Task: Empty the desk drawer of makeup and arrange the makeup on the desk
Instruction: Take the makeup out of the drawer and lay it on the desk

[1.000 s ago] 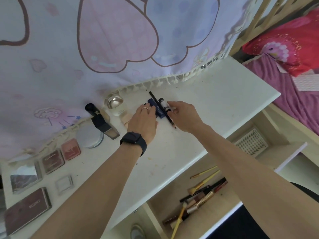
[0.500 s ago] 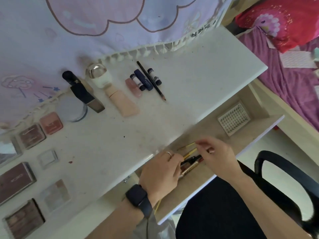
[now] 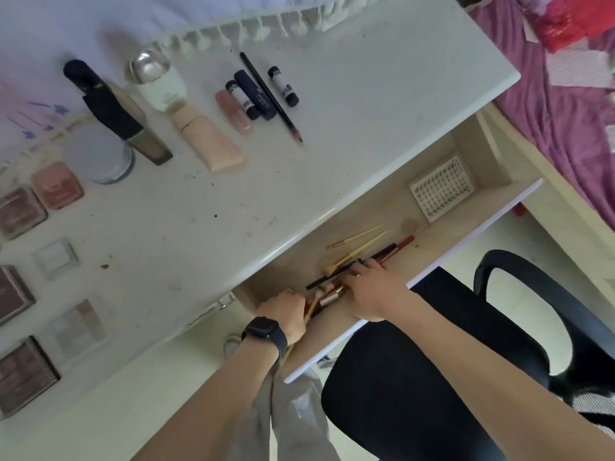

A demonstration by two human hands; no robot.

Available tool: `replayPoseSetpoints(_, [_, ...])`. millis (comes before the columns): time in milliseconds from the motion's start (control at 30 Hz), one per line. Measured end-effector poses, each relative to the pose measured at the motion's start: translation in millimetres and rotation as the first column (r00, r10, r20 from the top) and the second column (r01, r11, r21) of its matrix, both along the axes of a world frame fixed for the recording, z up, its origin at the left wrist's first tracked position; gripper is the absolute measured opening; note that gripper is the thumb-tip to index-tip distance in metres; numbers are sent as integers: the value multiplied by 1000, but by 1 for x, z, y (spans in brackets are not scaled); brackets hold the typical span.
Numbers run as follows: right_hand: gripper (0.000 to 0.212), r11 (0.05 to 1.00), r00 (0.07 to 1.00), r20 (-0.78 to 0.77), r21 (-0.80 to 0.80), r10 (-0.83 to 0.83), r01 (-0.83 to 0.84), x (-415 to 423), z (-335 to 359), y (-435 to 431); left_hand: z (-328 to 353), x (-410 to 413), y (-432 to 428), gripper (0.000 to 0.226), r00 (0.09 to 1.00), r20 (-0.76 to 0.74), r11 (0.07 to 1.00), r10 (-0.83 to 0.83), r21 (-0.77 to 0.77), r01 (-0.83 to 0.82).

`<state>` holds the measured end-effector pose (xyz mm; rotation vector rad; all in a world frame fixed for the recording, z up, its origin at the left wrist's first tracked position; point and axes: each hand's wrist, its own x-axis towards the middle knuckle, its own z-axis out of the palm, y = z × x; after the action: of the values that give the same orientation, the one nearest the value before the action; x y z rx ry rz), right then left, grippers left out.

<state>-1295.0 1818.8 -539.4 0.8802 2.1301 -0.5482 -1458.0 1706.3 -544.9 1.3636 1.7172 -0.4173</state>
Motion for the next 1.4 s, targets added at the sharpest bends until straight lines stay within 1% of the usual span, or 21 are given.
replayPoseSetpoints(200, [55, 992, 992, 60, 41, 115, -118, -14, 3, 5, -13, 0, 3, 21, 999, 27, 999, 32, -25, -32])
replayPoseSetpoints(300, [53, 989, 983, 106, 14, 147, -149, -17, 7, 10, -16, -3, 2, 20, 997, 62, 999, 46, -31, -44])
replayPoseSetpoints(367, [50, 990, 981, 130, -17, 141, -140, -17, 11, 13, -16, -4, 1, 21, 997, 63, 999, 34, -15, -33])
replayPoseSetpoints(467, [48, 997, 984, 170, -62, 52, -42, -12, 26, 28, -16, -4, -1, 19, 999, 51, 1000, 13, 1, -13])
replayPoseSetpoints(500, [44, 998, 984, 178, -65, 5, 7, -8, 32, 36, -16, -4, 0, 17, 998, 56, 1000, 27, 8, -27])
replayPoseSetpoints(567, [32, 989, 982, 140, -56, -127, 136, 7, 43, 52, -16, -2, 2, 14, 991, 82, 993, 103, 46, -107])
replayPoseSetpoints(600, [27, 975, 973, 87, -52, -212, 217, 18, 48, 59, -16, 0, 4, 15, 986, 90, 986, 141, 77, -148])
replayPoseSetpoints(667, [15, 919, 918, -57, -60, -393, 390, 41, 56, 70, -18, 4, 10, 19, 987, 76, 977, 144, 150, -154])
replayPoseSetpoints(700, [8, 870, 860, -133, -89, -493, 485, 52, 59, 72, -19, 7, 12, 21, 991, 58, 977, 117, 174, -126])
replayPoseSetpoints(733, [3, 798, 772, -203, -145, -602, 584, 60, 61, 72, -20, 9, 14, 23, 995, 40, 977, 88, 189, -95])
replayPoseSetpoints(800, [11, 637, 565, -301, -264, -768, 724, 72, 64, 70, -23, 14, 18, 23, 998, 13, 973, 58, 223, -60])
replayPoseSetpoints(833, [14, 590, 503, -327, -278, -800, 758, 76, 63, 68, -24, 17, 20, 23, 999, -3, 966, 52, 254, -49])
replayPoseSetpoints(867, [15, 575, 480, -348, -262, -805, 775, 80, 61, 67, -26, 20, 22, 23, 999, -21, 958, 41, 286, -33])
replayPoseSetpoints(900, [16, 578, 481, -367, -224, -796, 785, 83, 58, 66, -27, 23, 25, 25, 999, -38, 949, 20, 314, -7])
replayPoseSetpoints(967, [26, 609, 524, -409, -107, -747, 786, 89, 51, 68, -28, 28, 30, 28, 996, -75, 934, -46, 350, 69])
replayPoseSetpoints(1033, [38, 672, 617, -422, 21, -665, 740, 91, 45, 73, -28, 30, 34, 30, 988, -113, 921, -107, 362, 142])
replayPoseSetpoints(1100, [44, 747, 726, -394, 132, -564, 652, 88, 39, 77, -26, 29, 36, 28, 971, -165, 903, -173, 367, 223])
replayPoseSetpoints(1167, [44, 774, 772, -361, 178, -523, 608, 83, 35, 81, -23, 26, 37, 27, 953, -210, 889, -218, 361, 282])
replayPoseSetpoints(1233, [42, 771, 767, -356, 169, -533, 614, 77, 35, 83, -18, 21, 38, 32, 941, -233, 878, -244, 360, 317])
replayPoseSetpoints(1333, [40, 749, 718, -395, 101, -574, 655, 73, 34, 81, -12, 16, 37, 43, 925, -252, 857, -283, 366, 362])
replayPoseSetpoints(1400, [41, 730, 679, -420, 53, -603, 681, 70, 33, 74, -7, 13, 36, 41, 926, -238, 863, -292, 351, 363])
